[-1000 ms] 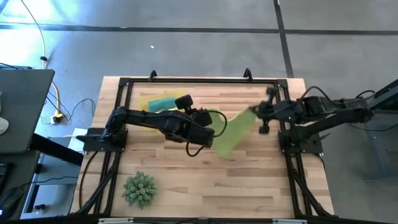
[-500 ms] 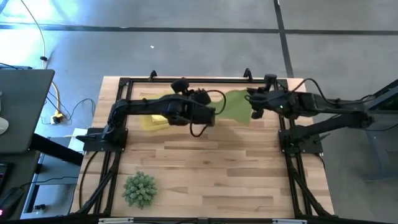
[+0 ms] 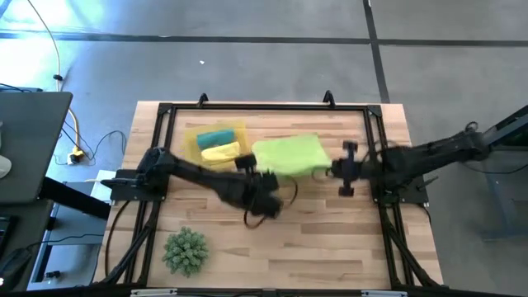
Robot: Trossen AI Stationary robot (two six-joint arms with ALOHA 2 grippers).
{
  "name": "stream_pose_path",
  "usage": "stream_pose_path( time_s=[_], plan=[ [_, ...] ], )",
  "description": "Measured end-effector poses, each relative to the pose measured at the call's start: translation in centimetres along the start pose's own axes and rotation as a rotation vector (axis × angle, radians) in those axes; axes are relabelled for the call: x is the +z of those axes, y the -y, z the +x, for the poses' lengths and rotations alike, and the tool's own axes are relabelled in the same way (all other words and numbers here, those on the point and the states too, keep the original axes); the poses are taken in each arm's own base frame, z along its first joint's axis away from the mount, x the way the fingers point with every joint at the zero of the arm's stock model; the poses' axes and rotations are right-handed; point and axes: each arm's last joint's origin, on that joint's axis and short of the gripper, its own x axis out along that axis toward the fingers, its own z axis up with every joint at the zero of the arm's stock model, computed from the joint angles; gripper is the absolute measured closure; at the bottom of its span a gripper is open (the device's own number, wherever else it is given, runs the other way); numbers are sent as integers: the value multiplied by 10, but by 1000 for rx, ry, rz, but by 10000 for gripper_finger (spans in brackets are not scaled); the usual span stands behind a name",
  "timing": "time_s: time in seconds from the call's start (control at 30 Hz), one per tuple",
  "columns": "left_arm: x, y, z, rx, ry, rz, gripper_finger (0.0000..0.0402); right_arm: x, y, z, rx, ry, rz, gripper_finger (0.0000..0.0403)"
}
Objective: Roll microfiber towels into tight, uniform cylinder then place into a basket
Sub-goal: Roll the green microfiber towel
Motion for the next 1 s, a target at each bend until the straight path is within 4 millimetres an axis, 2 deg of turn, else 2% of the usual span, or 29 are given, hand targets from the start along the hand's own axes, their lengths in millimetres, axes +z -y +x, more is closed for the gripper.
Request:
stream_pose_path(
  time_s=[0.1,0.23,0.4,0.57,0.7,0.83,1.0],
  plan=[
    [-16,35,6,-69,23,1,402,-15,-29,11,83,49,27,403],
    [-35,76,10,-197,67,-54,401,-27,-63,16,233,143,131,403],
    [-50,108,-1,-297,147,-135,401,-34,-100,15,403,206,235,403],
    [-58,122,-16,-382,152,-221,401,-33,-133,12,497,222,244,403],
    [-62,131,-18,-406,145,-277,401,-35,-151,17,497,181,221,403],
    [-64,136,-5,-364,115,-259,401,-38,-156,26,450,133,190,403],
    [-59,121,19,-233,53,-256,401,-41,-142,36,273,71,152,403]
  ],
)
